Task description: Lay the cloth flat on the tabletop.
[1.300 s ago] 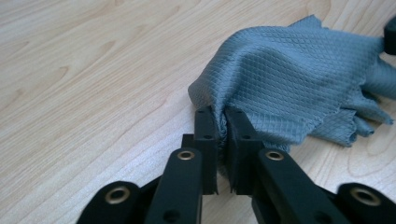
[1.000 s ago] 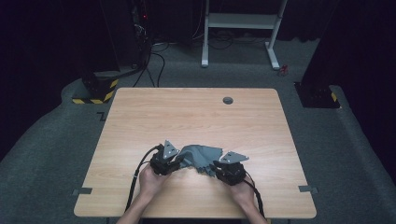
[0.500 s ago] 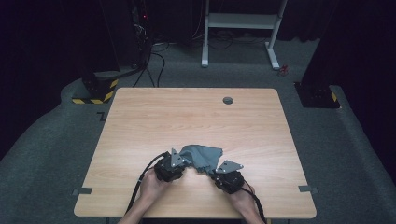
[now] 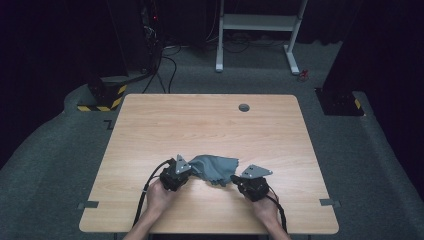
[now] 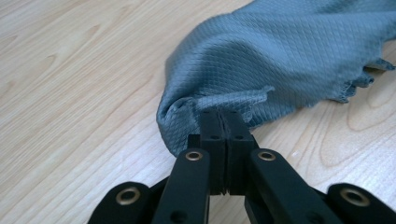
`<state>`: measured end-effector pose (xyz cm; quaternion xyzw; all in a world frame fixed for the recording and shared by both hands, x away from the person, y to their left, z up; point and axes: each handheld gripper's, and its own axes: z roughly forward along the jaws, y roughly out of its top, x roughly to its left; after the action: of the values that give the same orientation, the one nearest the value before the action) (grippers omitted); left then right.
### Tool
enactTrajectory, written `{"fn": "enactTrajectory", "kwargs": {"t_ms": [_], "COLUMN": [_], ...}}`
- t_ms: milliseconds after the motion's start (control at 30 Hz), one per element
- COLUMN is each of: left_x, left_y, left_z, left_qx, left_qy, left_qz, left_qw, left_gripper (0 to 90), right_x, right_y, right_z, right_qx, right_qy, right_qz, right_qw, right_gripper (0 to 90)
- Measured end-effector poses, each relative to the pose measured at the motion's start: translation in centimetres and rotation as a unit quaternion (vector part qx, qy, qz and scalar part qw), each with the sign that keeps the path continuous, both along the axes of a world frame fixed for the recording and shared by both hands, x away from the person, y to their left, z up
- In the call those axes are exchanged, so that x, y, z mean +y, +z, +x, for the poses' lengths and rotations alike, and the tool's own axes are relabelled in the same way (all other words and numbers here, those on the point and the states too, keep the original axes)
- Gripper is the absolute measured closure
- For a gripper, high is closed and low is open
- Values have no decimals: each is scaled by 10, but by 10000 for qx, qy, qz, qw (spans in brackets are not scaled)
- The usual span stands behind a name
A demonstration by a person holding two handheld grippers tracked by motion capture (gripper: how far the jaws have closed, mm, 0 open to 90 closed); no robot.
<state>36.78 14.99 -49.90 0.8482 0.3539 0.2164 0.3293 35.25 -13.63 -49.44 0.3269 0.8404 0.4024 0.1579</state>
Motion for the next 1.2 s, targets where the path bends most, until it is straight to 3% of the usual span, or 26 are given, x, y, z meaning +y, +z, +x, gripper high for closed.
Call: {"fn": "enactTrajectory", "kwargs": {"t_ms": [100,233,267,433,533,567,633,767,833,900,967,1100,1200], "left_x": [6,5,2,-22,-37,-41,-46,-49,-49,-48,-45,-39,-35], "left_y": [2,4,4,-3,-5,-6,-5,-7,-8,-8,-6,2,10], "left_z": [0,-3,-4,-11,-19,-21,-23,-18,-14,-11,-9,-1,6], "left_qx": [-4,-17,-51,-156,-365,-375,-426,-350,-343,-352,-469,-509,-464], "left_qy": [62,-31,-111,-582,-785,-862,-898,-754,-624,-507,-432,-263,-191], "left_qz": [-111,-272,-239,114,409,384,414,370,418,393,315,113,-65], "left_qw": [9999,9996,9996,9981,9954,9948,9942,9959,9966,9973,9975,9983,9987], "left_gripper": [877,702,621,523,471,466,453,444,464,539,672,867,896], "right_x": [-4,-6,-4,-1,2,3,4,7,9,11,12,14,16], "right_y": [8,14,14,15,20,23,28,36,39,41,43,44,44], "right_z": [4,8,9,12,15,16,21,29,33,37,42,50,56], "right_qx": [-51,-80,-83,-74,-136,-180,-239,-304,-310,-287,-264,-236,-211], "right_qy": [-62,-88,-81,-61,-57,-54,-73,-119,-122,-131,-144,-182,-232], "right_qz": [123,193,166,193,236,226,225,228,242,268,289,276,282], "right_qw": [9999,9997,9998,9998,9996,9996,9994,9992,9992,9991,9991,9992,9991], "right_gripper": [899,899,899,899,899,900,900,900,900,900,900,900,900]}}
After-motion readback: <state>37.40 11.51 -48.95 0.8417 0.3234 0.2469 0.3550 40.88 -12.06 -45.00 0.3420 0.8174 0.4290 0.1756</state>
